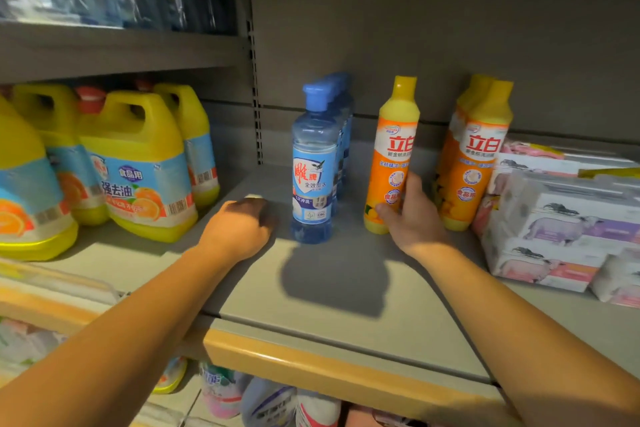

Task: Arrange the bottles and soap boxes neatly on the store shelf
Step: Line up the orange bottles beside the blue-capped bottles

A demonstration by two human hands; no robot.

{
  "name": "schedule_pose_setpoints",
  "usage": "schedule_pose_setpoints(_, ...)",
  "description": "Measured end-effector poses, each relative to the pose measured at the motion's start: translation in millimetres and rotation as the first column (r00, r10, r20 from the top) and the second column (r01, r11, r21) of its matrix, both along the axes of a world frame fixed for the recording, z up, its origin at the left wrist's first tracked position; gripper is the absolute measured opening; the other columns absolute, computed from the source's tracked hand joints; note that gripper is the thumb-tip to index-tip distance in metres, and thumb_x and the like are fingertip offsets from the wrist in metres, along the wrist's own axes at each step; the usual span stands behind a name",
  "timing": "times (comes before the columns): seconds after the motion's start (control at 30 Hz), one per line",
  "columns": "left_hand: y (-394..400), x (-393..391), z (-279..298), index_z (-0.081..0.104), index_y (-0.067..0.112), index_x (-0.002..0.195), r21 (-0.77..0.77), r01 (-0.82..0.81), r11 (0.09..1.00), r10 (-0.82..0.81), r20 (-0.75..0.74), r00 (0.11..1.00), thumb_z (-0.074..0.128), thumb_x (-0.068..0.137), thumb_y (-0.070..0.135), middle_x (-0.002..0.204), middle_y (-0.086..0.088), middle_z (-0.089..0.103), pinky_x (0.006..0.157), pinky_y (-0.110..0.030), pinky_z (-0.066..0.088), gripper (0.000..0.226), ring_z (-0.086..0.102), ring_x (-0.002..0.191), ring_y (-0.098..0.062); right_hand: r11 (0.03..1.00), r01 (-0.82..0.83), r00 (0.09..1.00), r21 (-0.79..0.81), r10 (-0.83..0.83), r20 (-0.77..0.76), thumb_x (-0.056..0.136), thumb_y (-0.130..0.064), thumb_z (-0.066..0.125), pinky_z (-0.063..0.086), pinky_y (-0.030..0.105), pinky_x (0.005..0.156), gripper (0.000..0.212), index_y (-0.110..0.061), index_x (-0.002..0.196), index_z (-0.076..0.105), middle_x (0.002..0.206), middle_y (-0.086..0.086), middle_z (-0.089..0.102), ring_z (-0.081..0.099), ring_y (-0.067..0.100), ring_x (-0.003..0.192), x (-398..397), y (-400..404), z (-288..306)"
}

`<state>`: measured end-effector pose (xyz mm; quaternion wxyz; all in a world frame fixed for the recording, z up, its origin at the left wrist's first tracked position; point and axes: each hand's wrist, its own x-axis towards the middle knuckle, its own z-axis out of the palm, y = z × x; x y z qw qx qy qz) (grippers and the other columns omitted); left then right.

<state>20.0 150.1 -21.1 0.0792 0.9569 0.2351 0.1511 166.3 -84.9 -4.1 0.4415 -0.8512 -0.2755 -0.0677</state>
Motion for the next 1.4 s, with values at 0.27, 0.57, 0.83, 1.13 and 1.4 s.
schedule_pose_setpoints(0.27,15.3,17.1,-9.7,0.064,0.026,0.114,-0.002,0.030,1.000,-0.030,-0.030,0.999,0.038,0.089,0.051,0.116,0.000,0.067,0.088,-0.038,0.054,0.044,0.062,0.103,-0.024,0.998,0.003,1.000,0.064,-0.005,0.018,0.091,-0.020,0.068,0.039,0.038,0.106,0.066,-0.014,0.146,0.032,0.143,0.008,0.051,0.051,0.028,0.128,40.9,31.5,-7.3)
schedule_pose_setpoints(0.57,18.6,21.3,-10.0,0.062,0.027,0.123,-0.020,0.033,0.999,-0.034,-0.020,0.999,0.034,0.079,0.052,0.127,0.001,0.063,0.094,-0.040,0.051,0.058,0.058,0.114,-0.026,0.991,0.081,0.997,0.109,-0.080,-0.017,0.088,-0.017,0.071,0.039,0.043,0.111,0.066,-0.014,0.145,0.037,0.143,0.009,0.049,0.047,0.028,0.131,85.5,75.6,-2.3)
schedule_pose_setpoints(0.83,19.3,22.3,-13.1,0.061,0.028,0.124,-0.034,0.014,0.999,-0.013,0.006,1.000,0.033,0.076,0.054,0.125,0.002,0.065,0.092,-0.039,0.052,0.061,0.059,0.112,-0.024,0.994,0.075,0.996,0.085,-0.070,-0.056,0.091,-0.017,0.067,0.039,0.046,0.109,0.060,-0.014,0.142,0.037,0.142,0.010,0.049,0.048,0.029,0.129,106.1,95.0,-2.6)
schedule_pose_setpoints(1.13,20.9,24.5,-13.4,0.058,0.030,0.128,-0.047,0.008,0.999,-0.008,-0.002,1.000,0.032,0.074,0.055,0.130,0.004,0.061,0.097,-0.039,0.049,0.065,0.054,0.118,-0.024,0.993,0.116,0.991,0.036,-0.113,-0.070,0.091,-0.030,0.067,0.044,0.042,0.101,0.052,-0.009,0.133,0.045,0.134,0.013,0.055,0.053,0.030,0.121,113.3,101.3,-10.4)
schedule_pose_setpoints(1.4,19.7,22.2,-11.0,0.057,0.030,0.133,-0.071,0.013,0.997,-0.014,-0.011,1.000,0.033,0.073,0.056,0.135,0.004,0.059,0.100,-0.039,0.048,0.069,0.053,0.122,-0.024,0.990,0.138,0.982,-0.017,-0.139,-0.126,0.087,-0.042,0.070,0.047,0.036,0.088,0.057,-0.010,0.128,0.047,0.128,0.013,0.058,0.056,0.029,0.115,108.9,96.0,-10.6)
